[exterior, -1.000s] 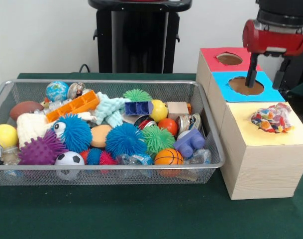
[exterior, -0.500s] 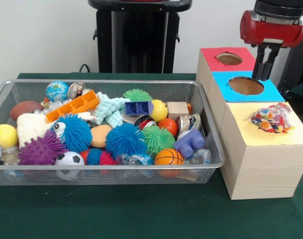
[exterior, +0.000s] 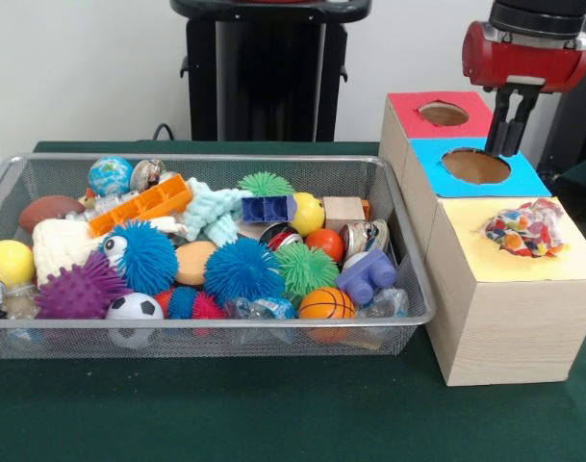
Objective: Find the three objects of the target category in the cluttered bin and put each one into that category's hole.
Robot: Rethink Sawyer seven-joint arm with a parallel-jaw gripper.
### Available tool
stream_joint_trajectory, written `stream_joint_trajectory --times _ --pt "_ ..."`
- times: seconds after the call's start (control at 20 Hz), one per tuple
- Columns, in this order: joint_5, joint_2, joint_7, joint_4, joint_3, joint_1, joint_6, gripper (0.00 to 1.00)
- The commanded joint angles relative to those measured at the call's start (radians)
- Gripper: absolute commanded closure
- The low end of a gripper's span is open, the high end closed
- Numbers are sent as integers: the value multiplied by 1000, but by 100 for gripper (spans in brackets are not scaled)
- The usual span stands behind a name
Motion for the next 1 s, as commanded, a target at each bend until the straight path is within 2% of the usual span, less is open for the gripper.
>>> stream_joint_trajectory --times 0.05,0.3,0.5,1.0 --pt "-18 36 199 -34 13 -25 185 100" --pt "-13 83 227 -153 11 -22 257 100" --pt "-14 139 215 -255 18 -42 293 100" --pt "-13 244 201 -441 31 -80 360 100"
